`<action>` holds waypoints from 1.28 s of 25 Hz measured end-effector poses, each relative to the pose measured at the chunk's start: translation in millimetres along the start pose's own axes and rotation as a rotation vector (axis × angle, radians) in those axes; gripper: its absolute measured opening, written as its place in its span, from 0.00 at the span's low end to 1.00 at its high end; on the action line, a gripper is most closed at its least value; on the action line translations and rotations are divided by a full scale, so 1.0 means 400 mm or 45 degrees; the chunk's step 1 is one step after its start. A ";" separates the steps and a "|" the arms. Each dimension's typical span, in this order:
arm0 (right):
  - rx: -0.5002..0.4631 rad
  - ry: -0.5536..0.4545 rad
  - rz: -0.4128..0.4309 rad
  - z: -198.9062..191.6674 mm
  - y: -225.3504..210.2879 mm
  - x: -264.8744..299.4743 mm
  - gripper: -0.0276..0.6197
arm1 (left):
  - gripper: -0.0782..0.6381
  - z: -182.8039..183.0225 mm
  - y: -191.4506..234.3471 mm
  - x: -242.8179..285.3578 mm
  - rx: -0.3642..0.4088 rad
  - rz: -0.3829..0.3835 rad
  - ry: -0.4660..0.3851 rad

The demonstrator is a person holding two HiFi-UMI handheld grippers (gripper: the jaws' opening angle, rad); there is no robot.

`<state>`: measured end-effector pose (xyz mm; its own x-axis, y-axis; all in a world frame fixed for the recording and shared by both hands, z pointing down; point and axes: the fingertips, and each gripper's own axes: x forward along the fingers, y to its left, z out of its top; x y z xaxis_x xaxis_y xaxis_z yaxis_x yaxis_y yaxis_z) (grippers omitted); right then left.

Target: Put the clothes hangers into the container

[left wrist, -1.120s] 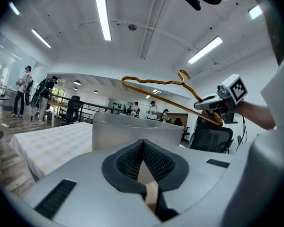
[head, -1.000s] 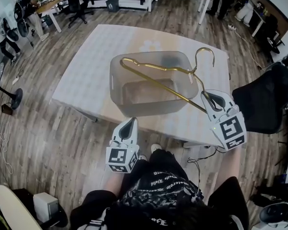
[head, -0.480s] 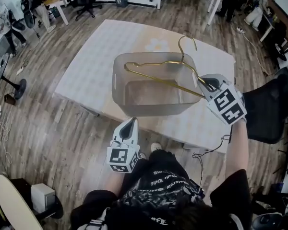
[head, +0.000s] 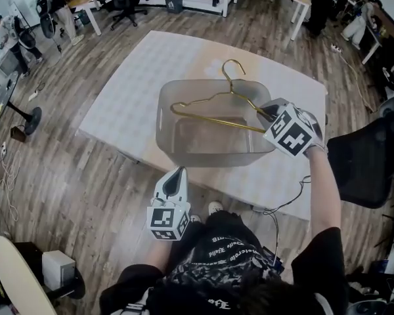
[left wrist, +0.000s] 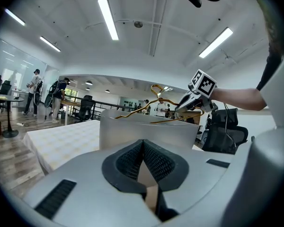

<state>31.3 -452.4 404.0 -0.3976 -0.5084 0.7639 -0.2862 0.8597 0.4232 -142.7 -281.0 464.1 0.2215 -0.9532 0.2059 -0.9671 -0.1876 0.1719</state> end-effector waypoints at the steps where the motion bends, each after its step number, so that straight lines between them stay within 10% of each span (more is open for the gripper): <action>1: -0.005 0.005 0.015 0.006 0.004 0.010 0.06 | 0.14 0.002 -0.003 0.005 0.000 -0.001 -0.001; 32: -0.199 0.254 0.331 -0.007 0.102 0.263 0.06 | 0.14 -0.012 0.072 0.016 -0.110 0.231 -0.011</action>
<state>-19.7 -470.7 503.0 -0.2569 -0.2653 0.9293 -0.0552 0.9640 0.2600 -168.3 -291.4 474.9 0.0432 -0.9716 0.2326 -0.9765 0.0081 0.2152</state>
